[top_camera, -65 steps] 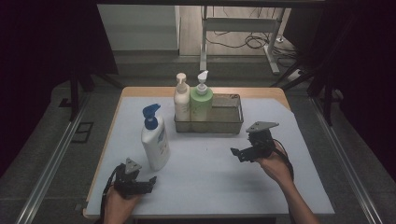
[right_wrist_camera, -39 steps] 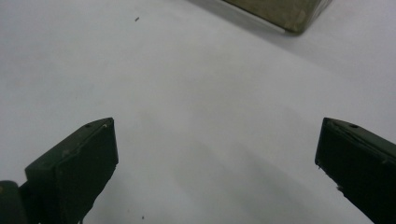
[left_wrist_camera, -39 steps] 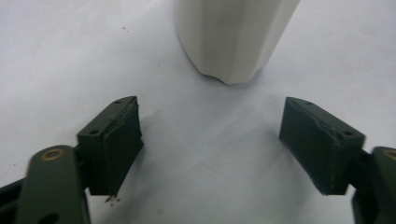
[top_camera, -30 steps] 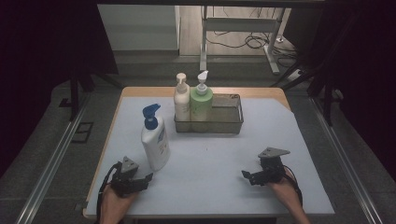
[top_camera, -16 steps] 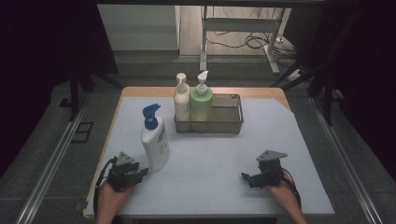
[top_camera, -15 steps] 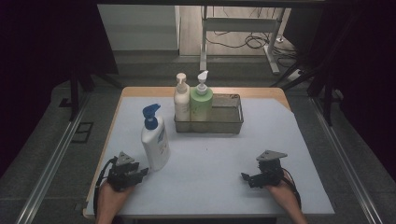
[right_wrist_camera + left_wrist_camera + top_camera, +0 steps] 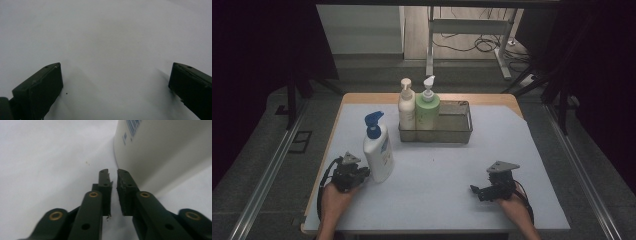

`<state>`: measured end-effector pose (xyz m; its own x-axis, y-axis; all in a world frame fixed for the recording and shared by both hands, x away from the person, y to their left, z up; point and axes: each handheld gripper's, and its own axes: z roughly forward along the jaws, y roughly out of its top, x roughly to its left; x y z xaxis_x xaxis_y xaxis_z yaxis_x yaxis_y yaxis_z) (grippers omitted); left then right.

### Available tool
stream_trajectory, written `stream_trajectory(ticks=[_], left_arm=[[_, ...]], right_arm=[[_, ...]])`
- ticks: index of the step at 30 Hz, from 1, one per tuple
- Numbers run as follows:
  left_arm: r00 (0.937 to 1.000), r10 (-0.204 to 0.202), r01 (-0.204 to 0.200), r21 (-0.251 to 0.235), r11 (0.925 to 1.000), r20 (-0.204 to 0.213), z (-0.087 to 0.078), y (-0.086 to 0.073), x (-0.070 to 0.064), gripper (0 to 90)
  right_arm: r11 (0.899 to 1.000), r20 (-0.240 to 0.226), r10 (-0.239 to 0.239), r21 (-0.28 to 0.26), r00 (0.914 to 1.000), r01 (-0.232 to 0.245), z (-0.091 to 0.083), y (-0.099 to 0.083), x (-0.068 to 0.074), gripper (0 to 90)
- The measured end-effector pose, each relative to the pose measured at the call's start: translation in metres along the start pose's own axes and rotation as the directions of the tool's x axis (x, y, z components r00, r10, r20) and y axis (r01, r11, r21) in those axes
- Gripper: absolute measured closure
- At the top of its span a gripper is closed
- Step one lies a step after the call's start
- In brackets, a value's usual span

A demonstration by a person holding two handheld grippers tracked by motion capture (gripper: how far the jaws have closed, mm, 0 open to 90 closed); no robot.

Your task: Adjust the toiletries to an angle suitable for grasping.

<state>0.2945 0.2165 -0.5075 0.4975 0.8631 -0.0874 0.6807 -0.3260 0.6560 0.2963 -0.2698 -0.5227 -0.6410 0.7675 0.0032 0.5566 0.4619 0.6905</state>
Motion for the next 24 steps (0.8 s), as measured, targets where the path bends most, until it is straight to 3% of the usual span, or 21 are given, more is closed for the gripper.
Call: stream_trajectory(ticks=[6, 14, 24], left_arm=[[0.9997, 0.003, -0.003, -0.014, 0.9999, 0.022, 0.006, 0.008, 0.005, 89.1], [0.9994, 0.005, -0.004, -0.031, 0.9995, 0.034, 0.016, 0.016, 0.006, 89.4], [0.9982, -0.023, 0.026, -0.051, 0.9983, 0.056, 0.02, 0.015, 0.009, 89.4]], right_arm=[[1.0, 0.0, -0.001, -0.001, 1.0, 0.001, 0.0, 0.0, 0.0, 0.0], [1.0, -0.001, -0.001, -0.001, 1.0, 0.001, 0.0, 0.0, 0.0, 0.0], [1.0, -0.001, -0.002, -0.001, 1.0, 0.002, 0.0, 0.0, 0.0, 0.0]])
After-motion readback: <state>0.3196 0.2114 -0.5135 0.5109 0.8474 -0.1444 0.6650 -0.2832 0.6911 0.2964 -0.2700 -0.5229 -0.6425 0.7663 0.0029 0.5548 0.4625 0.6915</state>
